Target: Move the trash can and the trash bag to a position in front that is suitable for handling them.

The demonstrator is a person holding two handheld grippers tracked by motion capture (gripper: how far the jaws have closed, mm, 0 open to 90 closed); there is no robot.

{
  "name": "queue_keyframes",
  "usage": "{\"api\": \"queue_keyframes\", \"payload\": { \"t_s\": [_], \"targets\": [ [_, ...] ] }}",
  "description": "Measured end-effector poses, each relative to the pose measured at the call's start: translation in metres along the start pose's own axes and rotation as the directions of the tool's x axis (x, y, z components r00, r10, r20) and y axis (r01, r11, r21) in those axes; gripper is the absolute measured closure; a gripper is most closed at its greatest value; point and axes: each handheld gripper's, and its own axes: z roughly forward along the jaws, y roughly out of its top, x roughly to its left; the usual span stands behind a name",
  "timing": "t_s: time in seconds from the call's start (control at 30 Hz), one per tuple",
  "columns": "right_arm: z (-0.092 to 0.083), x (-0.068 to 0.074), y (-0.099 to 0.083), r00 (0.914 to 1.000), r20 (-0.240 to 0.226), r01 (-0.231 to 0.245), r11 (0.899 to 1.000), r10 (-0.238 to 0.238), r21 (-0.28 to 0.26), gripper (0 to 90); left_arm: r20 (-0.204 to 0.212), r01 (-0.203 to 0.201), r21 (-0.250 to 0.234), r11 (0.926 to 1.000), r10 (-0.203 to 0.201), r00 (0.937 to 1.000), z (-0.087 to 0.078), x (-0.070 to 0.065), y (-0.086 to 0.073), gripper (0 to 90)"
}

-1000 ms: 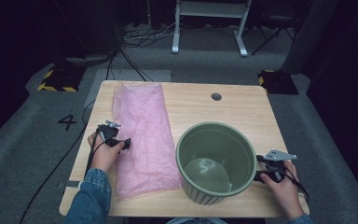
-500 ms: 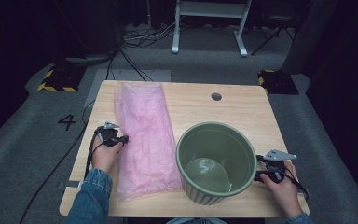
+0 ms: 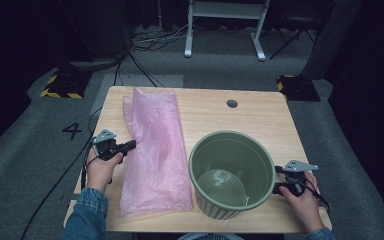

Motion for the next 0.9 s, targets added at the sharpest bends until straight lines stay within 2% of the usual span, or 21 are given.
{"api": "queue_keyframes", "payload": {
  "t_s": [0.17, 0.27, 0.3, 0.4, 0.43, 0.5, 0.67, 0.77, 0.8, 0.87, 0.9],
  "targets": [
    [0.000, 0.000, 0.000, 1.0000, -0.004, 0.002, 1.000, -0.002, 0.000, 22.6, 0.019, -0.012, -0.037, 0.9992, 0.013, 0.9997, -0.008, -0.005, 0.003, 89.9],
    [0.000, 0.000, 0.000, 1.0000, -0.004, 0.002, 1.000, -0.002, 0.000, 22.6, 0.032, -0.046, -0.075, 0.9961, 0.049, 0.9983, -0.017, -0.013, 0.009, 90.0],
    [0.000, 0.000, 0.000, 1.0000, -0.004, 0.002, 1.000, -0.002, 0.000, 22.6, 0.032, -0.046, -0.075, 0.9961, 0.049, 0.9983, -0.017, -0.013, 0.009, 90.0],
    [0.000, 0.000, 0.000, 1.0000, -0.004, 0.002, 1.000, -0.002, 0.000, 22.6, 0.043, -0.079, -0.095, 0.9923, 0.084, 0.9956, -0.024, -0.021, 0.016, 90.0],
    [0.000, 0.000, 0.000, 1.0000, -0.004, 0.003, 1.000, -0.003, 0.000, 22.6, 0.051, -0.093, -0.115, 0.9890, 0.099, 0.9937, -0.028, -0.026, 0.021, 90.0],
    [0.000, -0.001, 0.000, 1.0000, -0.005, 0.003, 1.000, -0.003, 0.000, 22.6, 0.056, -0.096, -0.125, 0.9876, 0.103, 0.9931, -0.030, -0.029, 0.023, 90.0],
    [0.000, -0.001, 0.000, 1.0000, -0.006, 0.003, 1.000, -0.003, 0.000, 22.6, 0.071, -0.117, -0.170, 0.9785, 0.130, 0.9889, -0.039, -0.042, 0.035, 90.0],
    [0.000, -0.001, 0.000, 1.0000, -0.006, 0.003, 1.000, -0.003, 0.000, 22.6, 0.072, -0.146, -0.200, 0.9689, 0.163, 0.9840, -0.047, -0.052, 0.044, 90.0],
    [0.000, -0.001, 0.000, 1.0000, -0.008, 0.005, 1.000, -0.005, 0.000, 22.6, 0.072, -0.146, -0.200, 0.9689, 0.163, 0.9840, -0.047, -0.052, 0.044, 89.9],
    [0.000, -0.001, 0.000, 1.0000, -0.007, 0.006, 1.000, -0.006, -0.001, 22.6, 0.072, -0.169, -0.221, 0.9606, 0.189, 0.9794, -0.052, -0.059, 0.052, 90.0],
    [0.000, -0.001, 0.000, 1.0000, -0.007, 0.006, 1.000, -0.006, -0.001, 22.6, 0.072, -0.169, -0.221, 0.9606, 0.189, 0.9794, -0.052, -0.059, 0.052, 90.0]
  ]
}}
